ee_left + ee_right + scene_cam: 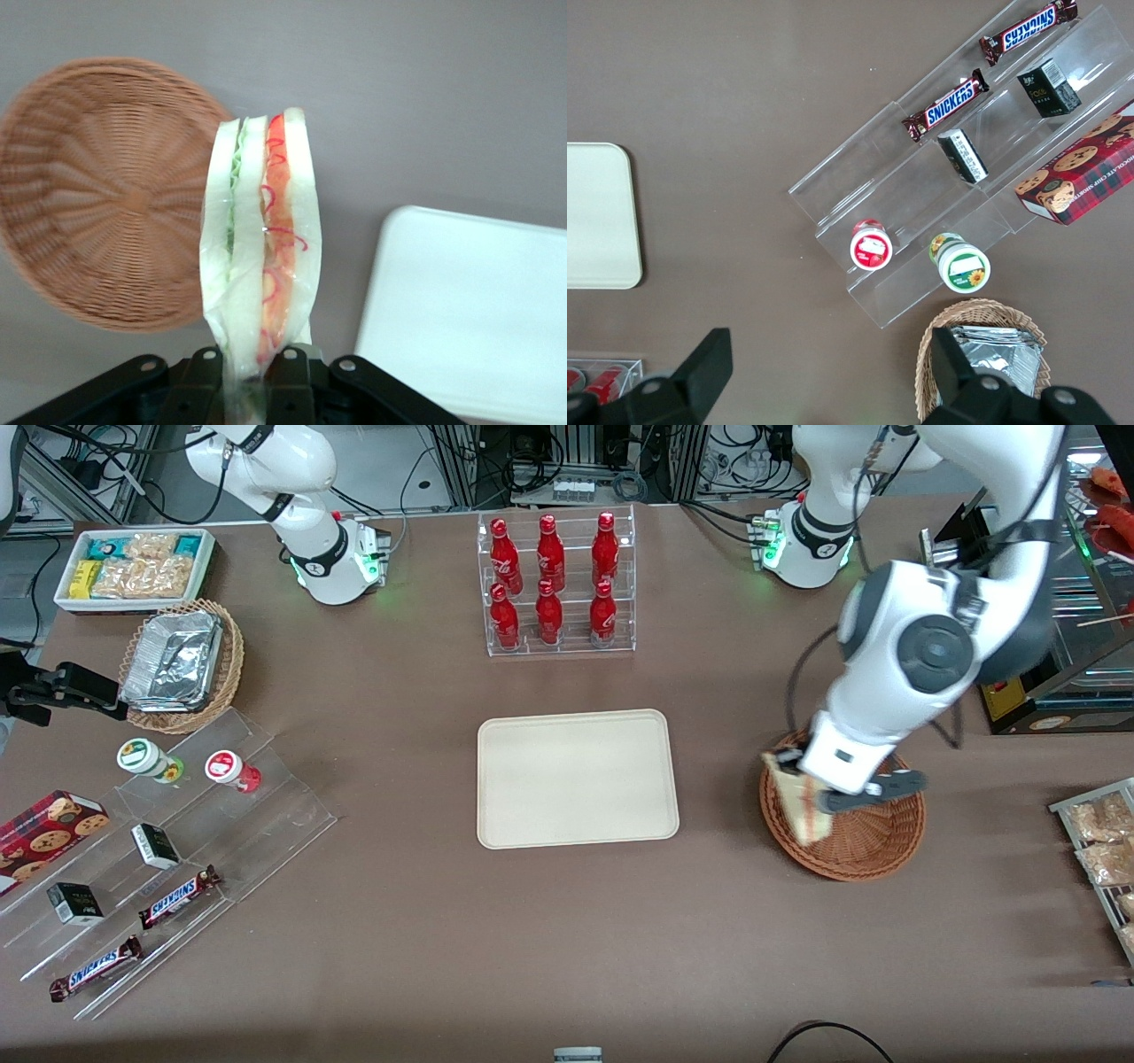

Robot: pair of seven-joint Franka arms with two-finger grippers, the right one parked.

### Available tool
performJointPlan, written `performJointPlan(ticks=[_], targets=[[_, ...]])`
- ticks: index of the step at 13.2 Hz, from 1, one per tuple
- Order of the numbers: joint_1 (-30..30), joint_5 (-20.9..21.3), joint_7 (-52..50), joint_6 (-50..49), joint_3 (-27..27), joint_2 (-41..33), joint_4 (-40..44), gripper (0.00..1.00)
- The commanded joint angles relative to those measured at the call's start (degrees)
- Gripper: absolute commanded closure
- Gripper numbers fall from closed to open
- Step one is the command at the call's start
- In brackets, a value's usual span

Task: Place sandwich from basket to tray
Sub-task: 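Carry the sandwich with the left gripper over the cream tray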

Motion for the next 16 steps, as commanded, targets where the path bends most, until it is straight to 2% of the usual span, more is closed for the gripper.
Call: performJointPlan(ticks=[1, 6, 9, 16], targets=[[-6.4, -1.4, -1.1, -1.4, 0.6, 5.3, 5.8, 1.00], [-17.2, -1.3, -8.6, 0.4, 0.6, 17.7, 14.6, 1.00], [-21.9, -0.9, -13.3, 7.8, 0.7, 23.3, 16.3, 1.00], [-26.3, -0.4, -15.9, 14.3, 0.8, 28.1, 15.5, 1.00]])
